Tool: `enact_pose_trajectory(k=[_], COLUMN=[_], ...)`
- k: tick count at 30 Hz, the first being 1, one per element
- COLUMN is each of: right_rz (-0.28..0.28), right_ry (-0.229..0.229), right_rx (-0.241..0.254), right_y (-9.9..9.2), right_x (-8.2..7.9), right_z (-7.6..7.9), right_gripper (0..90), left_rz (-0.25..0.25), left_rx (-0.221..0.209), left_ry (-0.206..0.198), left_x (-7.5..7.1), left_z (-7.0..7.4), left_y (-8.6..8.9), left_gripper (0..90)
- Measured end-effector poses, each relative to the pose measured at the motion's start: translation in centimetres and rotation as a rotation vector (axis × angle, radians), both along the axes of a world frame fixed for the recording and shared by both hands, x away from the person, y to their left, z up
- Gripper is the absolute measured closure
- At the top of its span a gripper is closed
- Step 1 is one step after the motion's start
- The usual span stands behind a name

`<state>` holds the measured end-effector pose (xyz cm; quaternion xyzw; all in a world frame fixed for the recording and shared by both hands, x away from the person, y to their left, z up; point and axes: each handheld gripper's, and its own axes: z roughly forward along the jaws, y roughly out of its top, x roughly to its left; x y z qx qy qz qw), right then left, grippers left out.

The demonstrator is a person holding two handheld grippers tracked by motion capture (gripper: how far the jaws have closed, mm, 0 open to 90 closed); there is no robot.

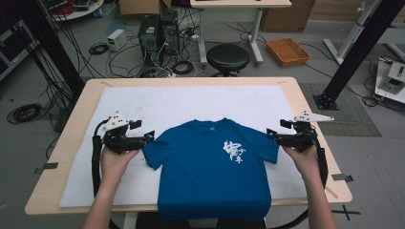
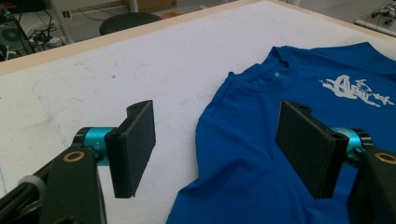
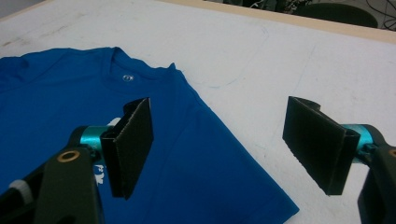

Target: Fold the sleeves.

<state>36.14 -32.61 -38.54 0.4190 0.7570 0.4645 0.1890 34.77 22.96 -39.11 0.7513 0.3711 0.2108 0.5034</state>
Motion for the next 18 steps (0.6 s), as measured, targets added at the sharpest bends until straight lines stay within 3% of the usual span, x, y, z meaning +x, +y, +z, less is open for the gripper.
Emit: enact_pose_trajectory(k=[6,18], right_rz=[-0.002,-0.006], right_ry=[-0.003,0.005], right_rx=[0.007,0.01], right_y=[0.01,-0.02], right_x=[-0.02,0.23], right_z=[0.11,-0.02], right_gripper=[24.9,25.8], left_rz=[0.007,0.0], left_rx=[0.011,-0.018], left_ry=[-0.002,0.027], left_x=[-0.05,0.22], left_z=[-0.08,-0.55], left_y=[-0.01,0.44], left_gripper=[29.1,29.8])
